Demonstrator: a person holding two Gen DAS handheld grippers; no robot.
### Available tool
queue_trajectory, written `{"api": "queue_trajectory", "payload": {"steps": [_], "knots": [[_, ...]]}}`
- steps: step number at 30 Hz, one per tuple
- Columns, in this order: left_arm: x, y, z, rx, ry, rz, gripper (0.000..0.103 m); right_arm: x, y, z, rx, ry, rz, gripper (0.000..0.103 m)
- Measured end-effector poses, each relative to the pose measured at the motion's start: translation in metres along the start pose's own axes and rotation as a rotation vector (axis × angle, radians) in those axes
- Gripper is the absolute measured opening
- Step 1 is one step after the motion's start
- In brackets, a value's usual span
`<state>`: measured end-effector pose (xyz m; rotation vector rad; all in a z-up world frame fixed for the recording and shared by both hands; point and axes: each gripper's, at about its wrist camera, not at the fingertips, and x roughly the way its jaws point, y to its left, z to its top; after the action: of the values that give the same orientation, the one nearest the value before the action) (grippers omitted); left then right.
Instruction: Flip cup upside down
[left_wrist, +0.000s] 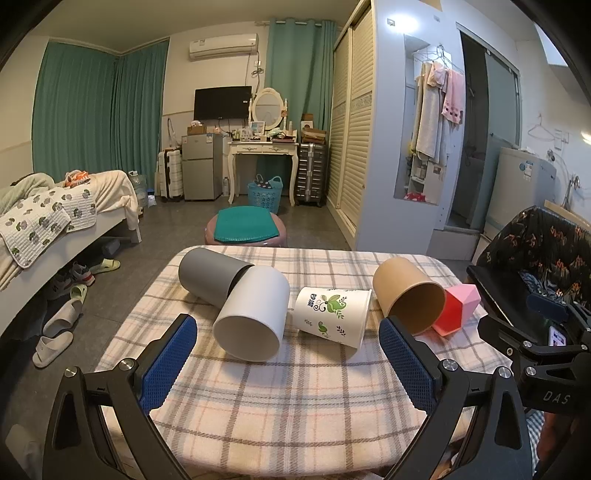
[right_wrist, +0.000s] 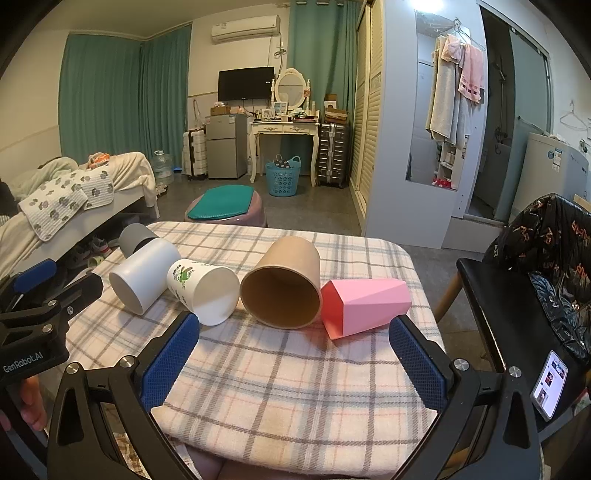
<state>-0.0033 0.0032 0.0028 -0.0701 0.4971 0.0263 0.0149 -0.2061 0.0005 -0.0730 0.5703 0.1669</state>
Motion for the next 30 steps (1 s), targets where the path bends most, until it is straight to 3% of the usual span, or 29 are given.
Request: {"api": "queue_trajectory", "payload": {"steps": [30], "knots": [[0.0007, -0.0014, -0.0020, -0.001, 0.002, 0.004, 0.102, 0.0000, 0.0046, -0.0049, -0.001, 0.004, 0.012, 0.103]]}}
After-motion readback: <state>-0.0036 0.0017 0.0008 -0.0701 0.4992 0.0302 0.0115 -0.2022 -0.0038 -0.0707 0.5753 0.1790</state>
